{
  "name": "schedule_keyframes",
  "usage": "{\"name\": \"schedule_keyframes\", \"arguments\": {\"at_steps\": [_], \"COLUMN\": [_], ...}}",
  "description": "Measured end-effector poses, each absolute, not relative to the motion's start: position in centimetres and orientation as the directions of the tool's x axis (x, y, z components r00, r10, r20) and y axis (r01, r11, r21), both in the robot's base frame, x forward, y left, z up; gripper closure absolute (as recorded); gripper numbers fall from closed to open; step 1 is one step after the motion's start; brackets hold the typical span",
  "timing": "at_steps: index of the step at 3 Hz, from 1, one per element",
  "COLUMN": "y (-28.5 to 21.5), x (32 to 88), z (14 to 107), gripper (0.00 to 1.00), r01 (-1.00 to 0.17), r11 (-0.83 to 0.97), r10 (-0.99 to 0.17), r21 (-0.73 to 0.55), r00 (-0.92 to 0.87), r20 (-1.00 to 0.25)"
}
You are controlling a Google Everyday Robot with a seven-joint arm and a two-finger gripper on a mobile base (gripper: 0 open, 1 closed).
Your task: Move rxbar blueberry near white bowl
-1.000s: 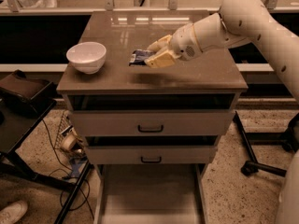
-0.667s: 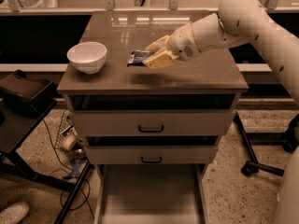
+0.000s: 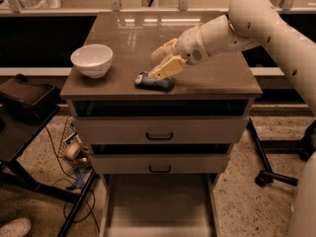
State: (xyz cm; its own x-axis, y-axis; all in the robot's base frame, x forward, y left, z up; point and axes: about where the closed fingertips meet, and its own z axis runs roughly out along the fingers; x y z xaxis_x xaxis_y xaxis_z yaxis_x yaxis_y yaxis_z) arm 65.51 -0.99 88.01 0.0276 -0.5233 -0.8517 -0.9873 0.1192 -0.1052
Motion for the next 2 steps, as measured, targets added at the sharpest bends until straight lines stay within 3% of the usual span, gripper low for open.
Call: {"name": "schedule_keyframes", "arguments": {"at_steps": [1, 2], "y": [-0.71, -0.71], "x": [65.48, 65.48], "z": [87.89, 87.89], "gripper": [0.00, 0.00], "r01": [-0.988, -0.988], "r11": [0.115, 0.115], "r10": [-0.523, -0.523], "r21": [-0.103, -0.103], "r00": [0.028, 0.028], "r20": [-0.852, -0.852]}}
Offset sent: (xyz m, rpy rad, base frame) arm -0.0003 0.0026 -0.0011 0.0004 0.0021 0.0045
